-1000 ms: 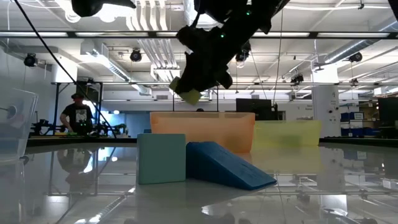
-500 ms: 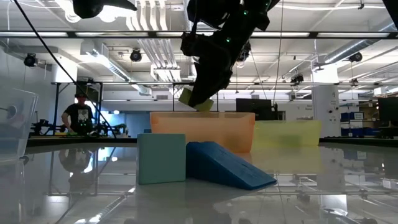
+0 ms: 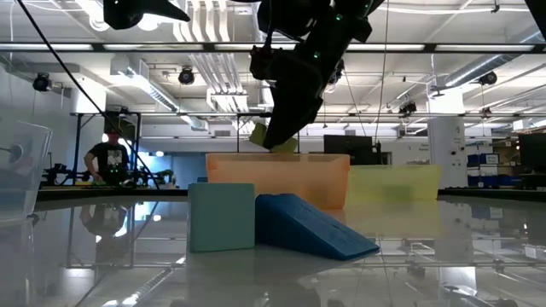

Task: Sort & place blocks by color
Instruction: Put the light green block into the orange bin, then put the light blue block into the yellow bin

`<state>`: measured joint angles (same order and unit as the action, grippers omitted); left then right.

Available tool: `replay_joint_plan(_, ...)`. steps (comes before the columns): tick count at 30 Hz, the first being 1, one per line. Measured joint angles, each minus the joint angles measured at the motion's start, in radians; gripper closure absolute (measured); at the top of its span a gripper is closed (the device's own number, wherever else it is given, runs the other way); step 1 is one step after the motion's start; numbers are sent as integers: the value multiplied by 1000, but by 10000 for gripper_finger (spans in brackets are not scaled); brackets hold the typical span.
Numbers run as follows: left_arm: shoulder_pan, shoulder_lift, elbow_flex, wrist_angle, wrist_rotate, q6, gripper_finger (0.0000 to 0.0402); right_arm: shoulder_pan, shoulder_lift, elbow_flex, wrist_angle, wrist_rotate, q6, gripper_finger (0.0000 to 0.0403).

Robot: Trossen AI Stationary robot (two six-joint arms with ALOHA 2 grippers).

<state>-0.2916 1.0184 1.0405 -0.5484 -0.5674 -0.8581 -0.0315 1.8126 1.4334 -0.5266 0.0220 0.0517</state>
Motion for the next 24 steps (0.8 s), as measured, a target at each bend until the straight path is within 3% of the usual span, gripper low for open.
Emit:
replay_joint_plan(12, 4, 0, 0, 1, 0, 0, 185, 1, 1, 0, -17, 12, -22, 275)
replay_joint_plan(20, 4, 0, 0, 0, 0, 1, 185, 1, 2, 3, -19, 14, -4, 201)
replay_joint_plan(24, 4, 0, 0, 0, 0, 1, 185, 0, -5, 35, -55, 14, 21, 184)
